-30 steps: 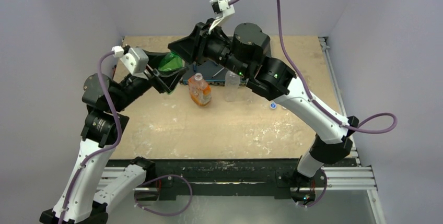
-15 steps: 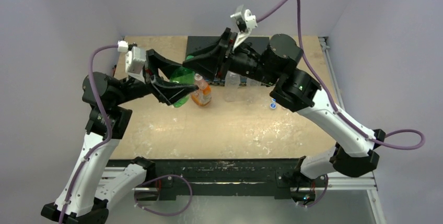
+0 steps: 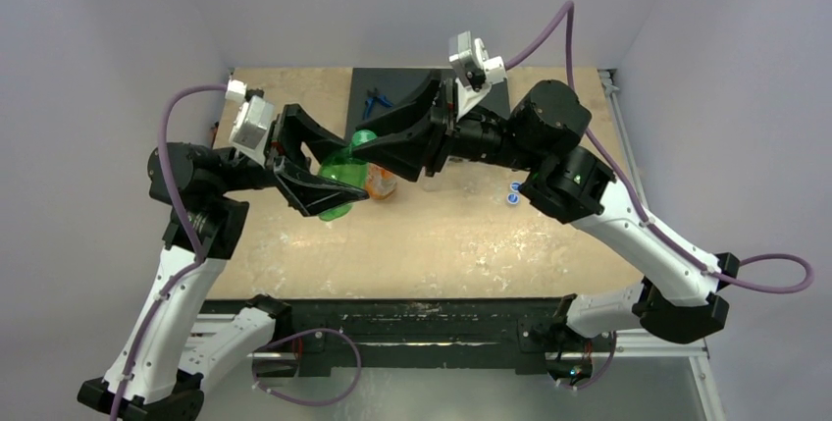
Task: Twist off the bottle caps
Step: Unscrew the bottle cap from the plastic bottle.
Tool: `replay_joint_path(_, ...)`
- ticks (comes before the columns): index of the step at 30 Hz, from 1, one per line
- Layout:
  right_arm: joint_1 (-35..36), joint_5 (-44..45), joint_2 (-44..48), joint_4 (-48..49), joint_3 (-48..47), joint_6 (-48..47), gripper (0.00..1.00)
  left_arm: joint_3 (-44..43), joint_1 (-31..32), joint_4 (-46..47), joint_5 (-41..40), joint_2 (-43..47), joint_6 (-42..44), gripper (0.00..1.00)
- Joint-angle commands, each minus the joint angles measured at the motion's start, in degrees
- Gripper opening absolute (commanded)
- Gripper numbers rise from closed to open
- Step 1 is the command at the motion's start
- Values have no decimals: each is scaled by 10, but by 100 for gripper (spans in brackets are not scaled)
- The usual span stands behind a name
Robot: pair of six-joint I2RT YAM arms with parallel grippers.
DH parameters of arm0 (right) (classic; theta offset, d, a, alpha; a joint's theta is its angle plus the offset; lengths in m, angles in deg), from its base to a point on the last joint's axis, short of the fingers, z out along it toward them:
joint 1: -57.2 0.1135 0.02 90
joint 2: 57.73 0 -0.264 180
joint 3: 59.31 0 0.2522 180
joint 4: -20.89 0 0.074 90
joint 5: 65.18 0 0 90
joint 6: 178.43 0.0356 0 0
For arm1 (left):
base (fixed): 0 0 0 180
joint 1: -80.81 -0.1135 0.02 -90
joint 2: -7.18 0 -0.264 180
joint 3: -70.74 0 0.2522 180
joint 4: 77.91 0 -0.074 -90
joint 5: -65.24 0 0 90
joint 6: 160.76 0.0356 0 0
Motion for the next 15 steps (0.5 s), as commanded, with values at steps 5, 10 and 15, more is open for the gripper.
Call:
replay_joint_path(5,-9,235,-29,-44,-63,83,99,-37,-5,-116,-91,11,157,0)
replay_joint_path(10,-8,233,-16,38,-26,103,99,-36,-5,-172,-183,20,238,0)
replay_joint_path(15,-1,232,-46,-33,-76,74,99,-32,-5,-187,-188,19,265,0)
